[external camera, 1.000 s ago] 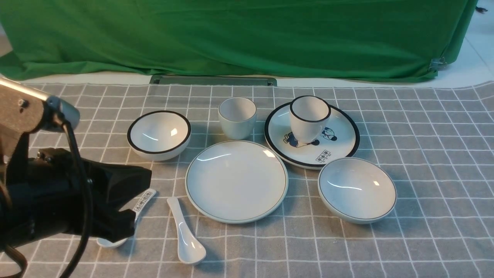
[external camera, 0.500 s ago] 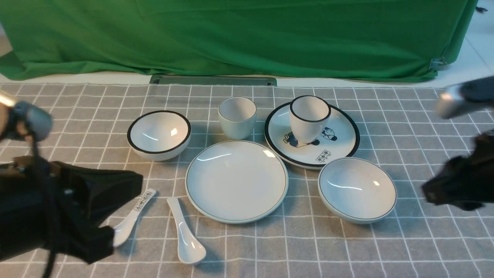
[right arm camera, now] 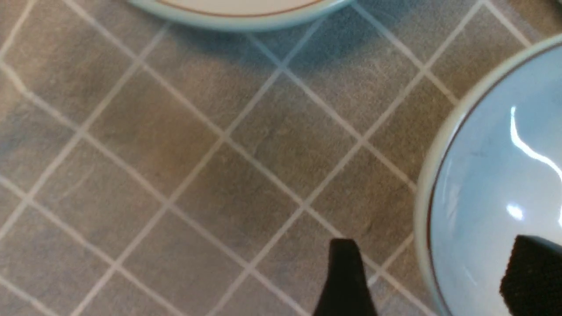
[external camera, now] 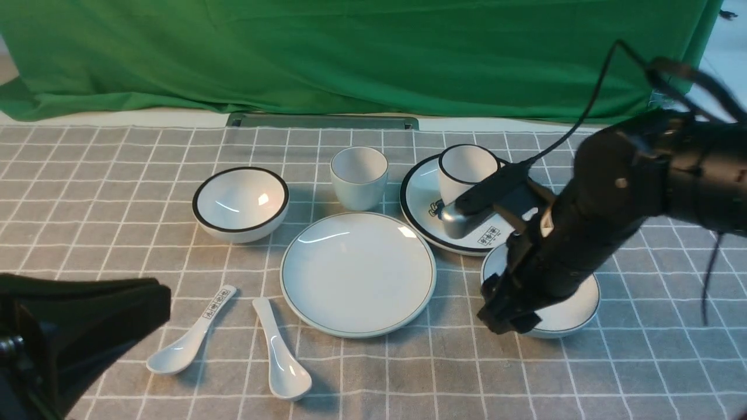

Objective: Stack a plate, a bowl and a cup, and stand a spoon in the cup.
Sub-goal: Use the right arm to grab a blue rice bowl, then use the right arm to put the blue rice bowl into the blue large plate in the middle

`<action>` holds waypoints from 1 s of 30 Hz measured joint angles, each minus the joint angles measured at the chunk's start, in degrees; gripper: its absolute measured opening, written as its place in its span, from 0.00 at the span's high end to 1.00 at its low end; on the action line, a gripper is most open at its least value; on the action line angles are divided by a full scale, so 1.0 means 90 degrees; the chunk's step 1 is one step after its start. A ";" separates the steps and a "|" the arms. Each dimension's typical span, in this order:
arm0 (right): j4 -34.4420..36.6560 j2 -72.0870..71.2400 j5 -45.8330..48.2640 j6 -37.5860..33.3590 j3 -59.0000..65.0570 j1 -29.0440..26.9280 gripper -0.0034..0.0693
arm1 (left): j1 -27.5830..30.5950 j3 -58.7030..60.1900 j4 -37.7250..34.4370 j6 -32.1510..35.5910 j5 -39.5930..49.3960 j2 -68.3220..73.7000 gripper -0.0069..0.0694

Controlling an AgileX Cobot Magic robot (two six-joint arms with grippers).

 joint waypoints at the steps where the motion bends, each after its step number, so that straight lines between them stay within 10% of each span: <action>1: -0.0028 0.0127 -0.0019 -0.0001 -0.0043 0.0000 0.28 | 0.0000 0.0000 0.0008 0.0000 0.0025 0.0000 0.89; 22: -0.0669 0.0966 0.0515 -0.0250 -0.0704 0.0087 0.76 | 0.0000 0.0000 -0.0005 0.0000 0.0257 -0.0007 0.89; 30: -0.0415 0.0638 0.0917 -0.0075 -0.2110 0.1316 0.83 | 0.0000 0.0000 0.0544 -0.0057 0.0201 -0.0007 0.89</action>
